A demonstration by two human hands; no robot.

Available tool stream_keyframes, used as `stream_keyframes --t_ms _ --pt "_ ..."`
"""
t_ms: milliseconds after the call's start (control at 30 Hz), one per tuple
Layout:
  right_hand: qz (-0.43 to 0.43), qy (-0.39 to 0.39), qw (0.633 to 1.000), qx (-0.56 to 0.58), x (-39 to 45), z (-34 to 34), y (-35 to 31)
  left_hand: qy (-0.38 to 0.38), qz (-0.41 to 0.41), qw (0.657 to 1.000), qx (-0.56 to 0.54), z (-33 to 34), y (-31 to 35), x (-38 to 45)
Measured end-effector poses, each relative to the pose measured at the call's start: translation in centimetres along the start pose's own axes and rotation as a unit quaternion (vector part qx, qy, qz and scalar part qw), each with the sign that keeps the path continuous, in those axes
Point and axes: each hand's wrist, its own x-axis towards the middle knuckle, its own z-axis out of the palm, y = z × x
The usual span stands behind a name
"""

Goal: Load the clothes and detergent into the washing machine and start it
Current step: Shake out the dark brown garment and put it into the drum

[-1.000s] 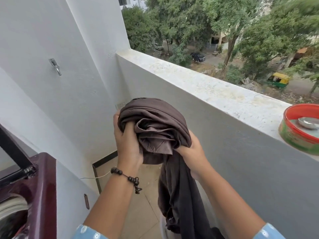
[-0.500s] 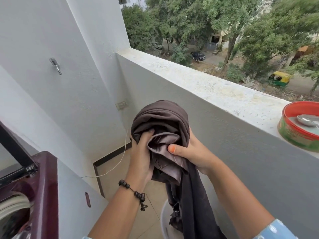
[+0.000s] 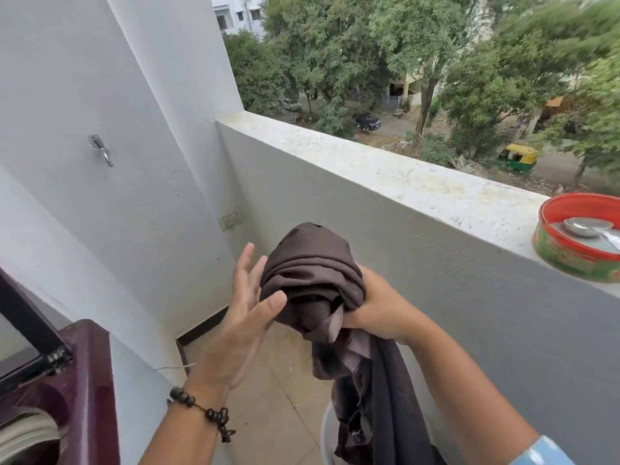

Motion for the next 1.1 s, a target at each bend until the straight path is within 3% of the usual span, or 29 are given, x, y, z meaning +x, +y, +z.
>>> stream_keyframes --t_ms 100,200,267,533,600,700,833,1000,1100 --pt "-0.004 -0.043 0.991 -0.128 0.2 0.9 -1.2 -0.054 0.003 0.981 0.187 -1.5 2.9 -0.2" --pt "-0.008 -0.074 0.97 -0.232 0.6 2.6 -2.3 -0.105 0.005 0.895 0.433 -1.2 4.5 0.5" --pt "-0.003 -0.065 0.956 -0.287 0.8 3.3 -2.8 -0.11 0.022 0.839 0.533 -1.0 4.9 1.1" --pt "-0.01 -0.055 0.856 -0.513 1.7 4.4 -5.1 -0.125 0.051 0.692 0.709 -1.2 5.4 1.8" --pt "-0.008 -0.056 0.833 -0.551 2.3 5.3 -5.4 -0.147 0.046 0.676 0.721 -1.1 5.3 1.9" --pt "0.005 -0.058 0.823 -0.565 3.2 6.3 -5.7 -0.15 0.045 0.689 0.708 -1.6 4.6 2.7" --pt "-0.004 -0.015 0.84 -0.543 3.5 6.6 -4.8 -0.137 0.038 0.756 0.638 -3.1 2.9 3.8" --pt "-0.012 0.051 0.956 -0.289 3.4 6.5 -2.2 -0.058 0.034 0.872 0.484 -5.1 2.2 4.8" --pt "0.057 0.025 0.992 -0.114 2.7 6.8 -0.5 -0.042 0.04 0.915 0.399 -6.0 2.2 5.1"
